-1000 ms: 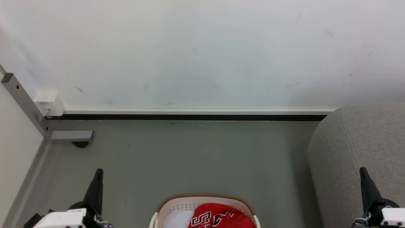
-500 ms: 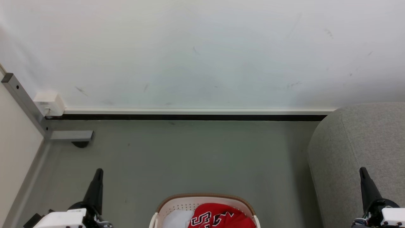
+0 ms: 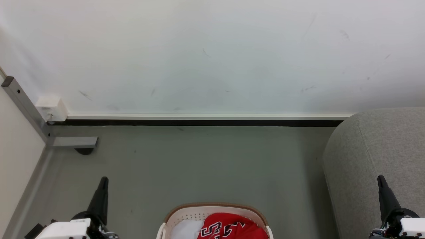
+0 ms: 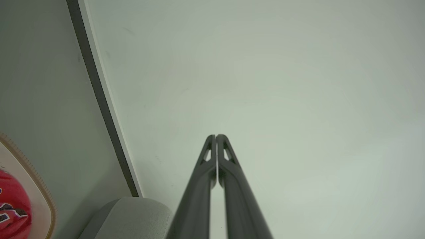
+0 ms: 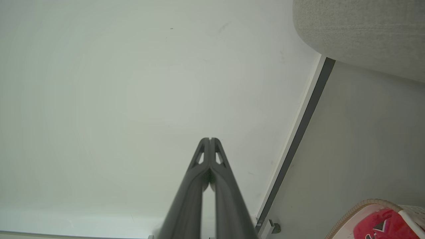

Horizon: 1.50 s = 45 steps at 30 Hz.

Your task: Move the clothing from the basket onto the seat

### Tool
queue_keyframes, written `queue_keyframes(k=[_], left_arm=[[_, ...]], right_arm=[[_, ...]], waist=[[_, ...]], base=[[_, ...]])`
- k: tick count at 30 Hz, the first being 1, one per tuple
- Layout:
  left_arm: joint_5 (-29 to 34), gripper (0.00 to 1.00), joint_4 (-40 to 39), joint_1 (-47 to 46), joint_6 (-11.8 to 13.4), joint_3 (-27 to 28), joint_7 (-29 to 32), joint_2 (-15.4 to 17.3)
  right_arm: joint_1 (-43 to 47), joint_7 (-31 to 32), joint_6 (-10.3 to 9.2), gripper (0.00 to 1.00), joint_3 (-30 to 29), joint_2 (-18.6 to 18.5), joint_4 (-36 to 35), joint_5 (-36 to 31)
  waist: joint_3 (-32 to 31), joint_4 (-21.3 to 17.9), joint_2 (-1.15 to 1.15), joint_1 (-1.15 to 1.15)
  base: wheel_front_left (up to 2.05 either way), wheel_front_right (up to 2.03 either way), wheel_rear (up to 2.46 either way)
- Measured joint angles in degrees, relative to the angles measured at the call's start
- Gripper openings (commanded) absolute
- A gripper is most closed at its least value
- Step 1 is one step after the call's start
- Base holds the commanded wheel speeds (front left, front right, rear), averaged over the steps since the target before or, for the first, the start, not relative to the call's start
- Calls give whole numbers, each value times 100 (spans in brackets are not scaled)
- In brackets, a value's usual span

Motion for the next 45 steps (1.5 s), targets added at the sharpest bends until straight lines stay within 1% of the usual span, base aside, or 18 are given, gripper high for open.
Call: queue_keyframes(k=[45], left_arm=[[0, 0, 0, 0, 0, 0, 0, 0]], right_arm=[[0, 1, 0, 0, 1, 0, 0, 0]], waist=[[0, 0, 0, 0]], base=[[0, 0, 0]])
